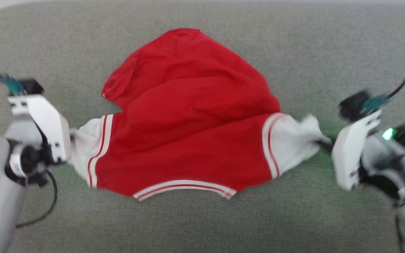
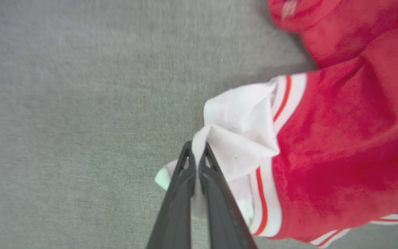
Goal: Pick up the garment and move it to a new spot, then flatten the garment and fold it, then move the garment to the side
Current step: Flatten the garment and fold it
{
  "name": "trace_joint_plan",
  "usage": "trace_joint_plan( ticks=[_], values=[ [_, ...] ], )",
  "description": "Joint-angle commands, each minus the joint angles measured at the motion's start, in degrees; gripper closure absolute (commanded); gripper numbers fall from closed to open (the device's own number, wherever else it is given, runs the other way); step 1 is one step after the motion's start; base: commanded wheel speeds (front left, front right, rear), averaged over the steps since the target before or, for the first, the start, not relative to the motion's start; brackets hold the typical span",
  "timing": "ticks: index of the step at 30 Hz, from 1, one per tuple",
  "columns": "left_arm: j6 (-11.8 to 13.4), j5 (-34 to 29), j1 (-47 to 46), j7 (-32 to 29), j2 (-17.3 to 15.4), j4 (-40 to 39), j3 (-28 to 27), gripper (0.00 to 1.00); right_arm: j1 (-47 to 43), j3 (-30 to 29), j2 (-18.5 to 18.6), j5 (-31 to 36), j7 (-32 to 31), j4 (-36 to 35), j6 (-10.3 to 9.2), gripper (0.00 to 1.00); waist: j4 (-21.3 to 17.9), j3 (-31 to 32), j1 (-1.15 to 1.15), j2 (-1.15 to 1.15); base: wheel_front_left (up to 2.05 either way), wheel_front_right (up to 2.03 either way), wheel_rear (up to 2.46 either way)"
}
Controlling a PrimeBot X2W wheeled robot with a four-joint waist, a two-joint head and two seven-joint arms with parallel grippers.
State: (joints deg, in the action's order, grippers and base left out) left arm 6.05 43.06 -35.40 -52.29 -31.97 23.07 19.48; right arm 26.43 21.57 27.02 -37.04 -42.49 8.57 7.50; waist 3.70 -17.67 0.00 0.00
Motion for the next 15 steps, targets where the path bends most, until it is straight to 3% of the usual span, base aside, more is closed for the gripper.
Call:
trace_joint_plan(
  ticks=[1, 6, 15],
  values=[
    [0.3, -0.1, -1.4, 0.0, -0.5, -1.1, -0.4, 1.0, 1.6, -1.1, 0.7, -0.8, 0.5, -0.9, -0.01, 1.0, -0.1, 1.1, 0.0, 0.0, 0.0, 0.0, 0.0],
    [0.4, -1.4, -5.9, -1.0, -1.6, -5.7, -0.2, 1.0, 5.3, -4.1, 1.7, -1.7, 1.0, -3.5, -0.01, 1.0, -0.8, 4.0, 0.0, 0.0, 0.0, 0.0, 0.0],
    [-1.1, -2.6, -15.6, -0.5, -1.0, -9.7, -0.2, 1.0, 16.4, -6.9, -1.6, 0.2, 1.5, -3.8, 0.0, 1.0, -3.3, 9.2, 0.0, 0.0, 0.0, 0.0, 0.0]
  ],
)
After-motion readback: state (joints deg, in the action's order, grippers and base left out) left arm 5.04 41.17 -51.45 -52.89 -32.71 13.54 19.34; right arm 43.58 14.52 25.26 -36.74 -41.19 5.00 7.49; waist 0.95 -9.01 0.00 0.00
